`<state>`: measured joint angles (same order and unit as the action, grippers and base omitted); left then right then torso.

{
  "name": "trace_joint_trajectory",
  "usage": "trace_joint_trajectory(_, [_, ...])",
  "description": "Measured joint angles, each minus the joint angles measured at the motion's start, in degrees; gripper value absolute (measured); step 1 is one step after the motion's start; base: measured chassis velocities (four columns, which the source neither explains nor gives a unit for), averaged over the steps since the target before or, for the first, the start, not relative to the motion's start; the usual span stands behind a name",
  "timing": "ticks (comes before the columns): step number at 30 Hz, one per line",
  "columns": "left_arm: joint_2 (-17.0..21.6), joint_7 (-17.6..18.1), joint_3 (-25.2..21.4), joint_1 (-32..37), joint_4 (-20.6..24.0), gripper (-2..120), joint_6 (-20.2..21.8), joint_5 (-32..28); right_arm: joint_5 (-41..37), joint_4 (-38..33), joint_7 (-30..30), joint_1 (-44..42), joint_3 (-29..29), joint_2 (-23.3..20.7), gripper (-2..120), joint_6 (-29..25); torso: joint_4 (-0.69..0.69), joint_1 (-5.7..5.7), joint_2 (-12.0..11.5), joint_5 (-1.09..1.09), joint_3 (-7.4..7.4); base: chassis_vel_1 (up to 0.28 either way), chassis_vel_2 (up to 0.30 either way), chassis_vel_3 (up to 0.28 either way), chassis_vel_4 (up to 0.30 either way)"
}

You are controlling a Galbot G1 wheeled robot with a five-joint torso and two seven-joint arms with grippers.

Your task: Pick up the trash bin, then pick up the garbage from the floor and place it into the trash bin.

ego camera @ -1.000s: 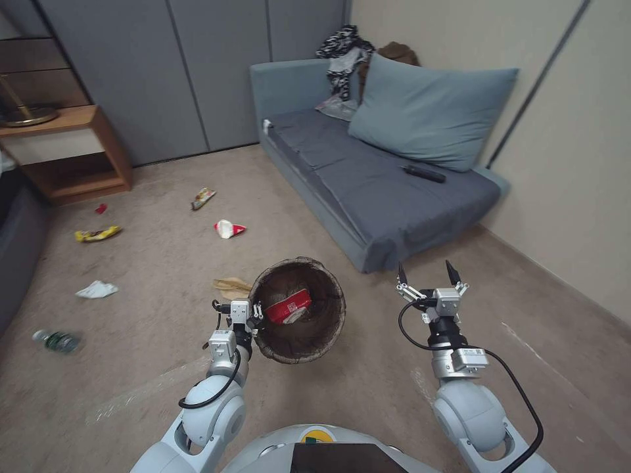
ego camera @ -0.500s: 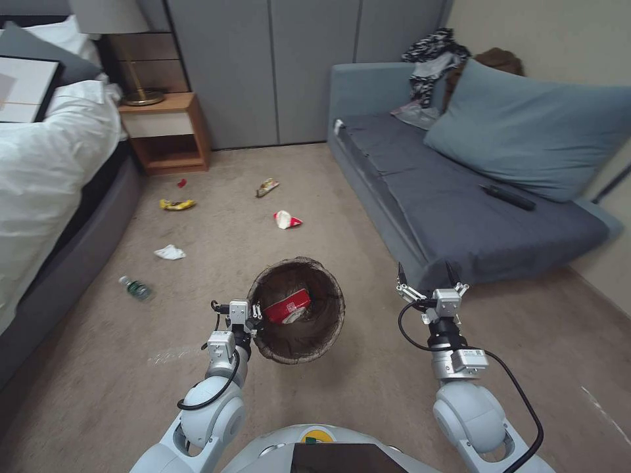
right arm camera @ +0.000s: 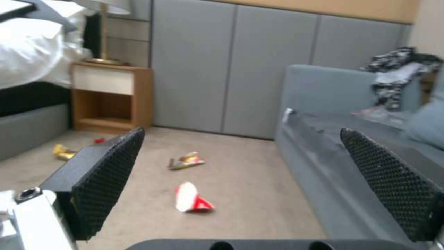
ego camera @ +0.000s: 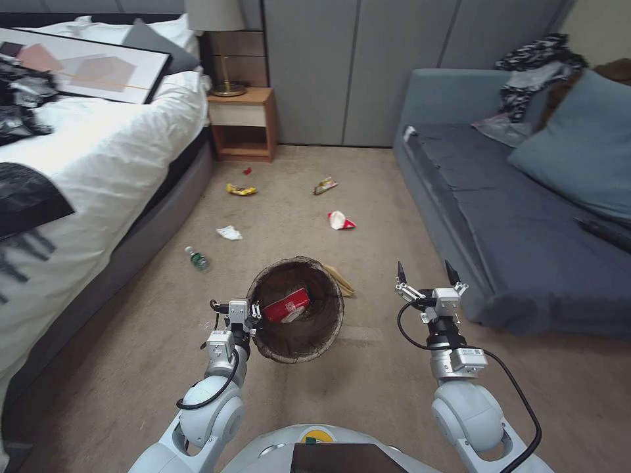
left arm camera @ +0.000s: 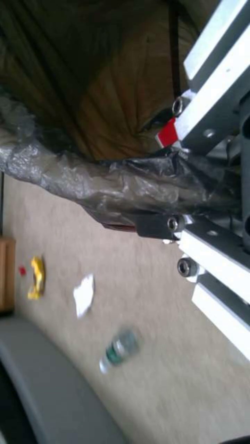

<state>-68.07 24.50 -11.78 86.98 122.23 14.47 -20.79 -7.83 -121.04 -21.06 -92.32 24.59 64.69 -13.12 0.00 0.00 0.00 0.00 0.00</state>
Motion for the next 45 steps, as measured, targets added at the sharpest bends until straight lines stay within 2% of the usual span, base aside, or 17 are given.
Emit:
trace_joint_trajectory(12, [0.1, 0.3, -0.1, -0.1, -0.1, 2, -0.1, 0.8, 0.1, 0.0, -0.7, 0.5, -0.2, 0.9, 100, 0.5, 0.03, 0.00, 0.0, 0.00, 0.00, 0.026, 0.017, 0.022, 0.028])
trace_joint_trajectory(16, [0.1, 0.5, 0.0, -0.1, 0.0, 2, -0.2, 1.0, -0.2, -0.2, -0.9, 0.5, -0.3, 1.7, 100, 1.0, -0.03, 0.00, 0.0, 0.00, 0.00, 0.000, 0.000, 0.000, 0.000])
trace_joint_trajectory(31, [-0.3, 0.7, -0.3, 0.1, 0.6, 2, -0.3, 1.0, -0.2, 0.2, -0.9, 1.5, -0.2, 3.1, 100, 0.9, 0.01, 0.00, 0.0, 0.00, 0.00, 0.000, 0.000, 0.000, 0.000])
trace_joint_trajectory(45, [-0.5, 0.7, -0.2, -0.2, 0.3, 2, -0.3, 0.8, -0.4, 0.5, -0.9, 1.7, -0.2, 3.1, 100, 0.7, 0.00, -0.01, 0.0, 0.00, 0.00, -0.129, 0.142, 0.152, -0.140])
